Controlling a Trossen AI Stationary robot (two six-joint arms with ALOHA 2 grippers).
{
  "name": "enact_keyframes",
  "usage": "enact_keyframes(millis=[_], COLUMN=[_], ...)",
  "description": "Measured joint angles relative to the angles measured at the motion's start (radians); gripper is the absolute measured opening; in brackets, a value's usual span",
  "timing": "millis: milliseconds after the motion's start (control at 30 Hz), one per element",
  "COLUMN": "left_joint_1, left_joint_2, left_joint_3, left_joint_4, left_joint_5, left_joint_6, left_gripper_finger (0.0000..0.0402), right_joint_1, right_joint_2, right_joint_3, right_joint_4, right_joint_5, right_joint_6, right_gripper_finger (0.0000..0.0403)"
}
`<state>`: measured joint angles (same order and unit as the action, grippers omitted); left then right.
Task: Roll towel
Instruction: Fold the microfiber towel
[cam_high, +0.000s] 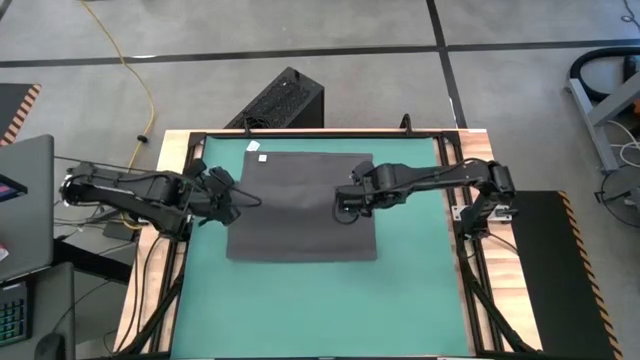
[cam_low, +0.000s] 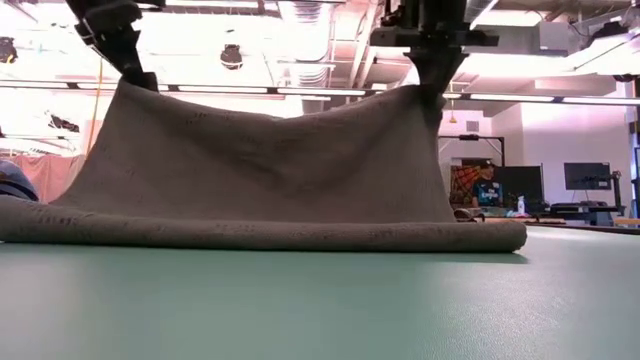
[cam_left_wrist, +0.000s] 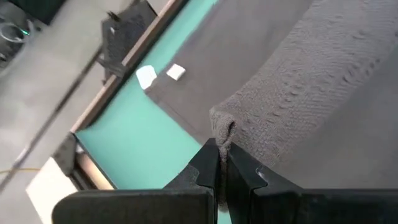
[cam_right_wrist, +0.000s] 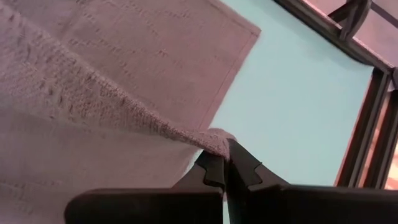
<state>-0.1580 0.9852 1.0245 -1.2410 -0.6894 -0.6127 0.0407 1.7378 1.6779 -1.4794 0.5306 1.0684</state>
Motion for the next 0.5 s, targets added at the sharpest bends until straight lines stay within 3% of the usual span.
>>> enact_keyframes(millis=[267, 500], left_joint_1=[0.090, 0.127], left_joint_2=[0.000, 0.001], left_joint_3=[-0.037, -0.085], left_joint_4=[0.158, 0.234], left_joint_5=[0.005, 0.038], left_joint_6=[0.151, 0.190], left_gripper_finger=[0.0000, 0.0000], right_joint_1=[-0.043, -0.050], right_joint_2=[0.002, 0.002], right_joint_3=[0.000, -0.026], right_joint_4=[0.024, 0.036], right_joint_5=[0.005, 0.006], right_joint_6=[-0.062, -0.086], right_gripper_finger=[0.0012, 0.0012])
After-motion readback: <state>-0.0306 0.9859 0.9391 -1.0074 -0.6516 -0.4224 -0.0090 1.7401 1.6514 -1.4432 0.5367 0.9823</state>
